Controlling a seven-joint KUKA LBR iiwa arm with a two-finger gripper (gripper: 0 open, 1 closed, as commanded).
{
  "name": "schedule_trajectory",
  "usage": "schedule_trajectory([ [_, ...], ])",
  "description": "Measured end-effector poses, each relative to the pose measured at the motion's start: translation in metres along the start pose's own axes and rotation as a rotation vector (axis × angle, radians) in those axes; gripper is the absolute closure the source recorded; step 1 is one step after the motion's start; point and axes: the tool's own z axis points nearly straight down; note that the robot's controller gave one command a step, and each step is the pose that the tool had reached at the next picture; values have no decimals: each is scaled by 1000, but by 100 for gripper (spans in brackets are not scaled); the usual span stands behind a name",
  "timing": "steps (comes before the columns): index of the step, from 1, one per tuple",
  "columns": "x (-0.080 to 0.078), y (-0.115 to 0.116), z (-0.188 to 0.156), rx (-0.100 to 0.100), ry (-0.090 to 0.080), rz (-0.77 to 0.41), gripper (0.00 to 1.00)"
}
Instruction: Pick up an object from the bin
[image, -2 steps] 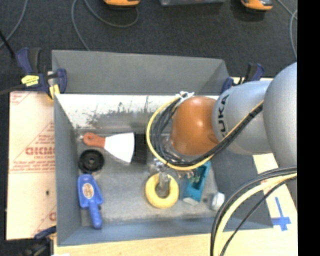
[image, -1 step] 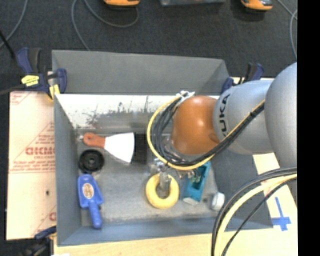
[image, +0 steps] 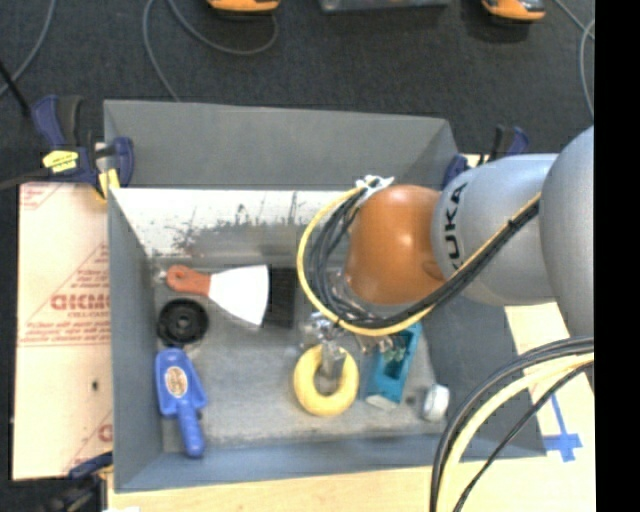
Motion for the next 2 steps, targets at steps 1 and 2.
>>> schedule_trajectory([
  [1, 0, 0, -15, 0, 2, 1, 100],
  [2, 0, 0, -38, 0, 2, 1, 100],
])
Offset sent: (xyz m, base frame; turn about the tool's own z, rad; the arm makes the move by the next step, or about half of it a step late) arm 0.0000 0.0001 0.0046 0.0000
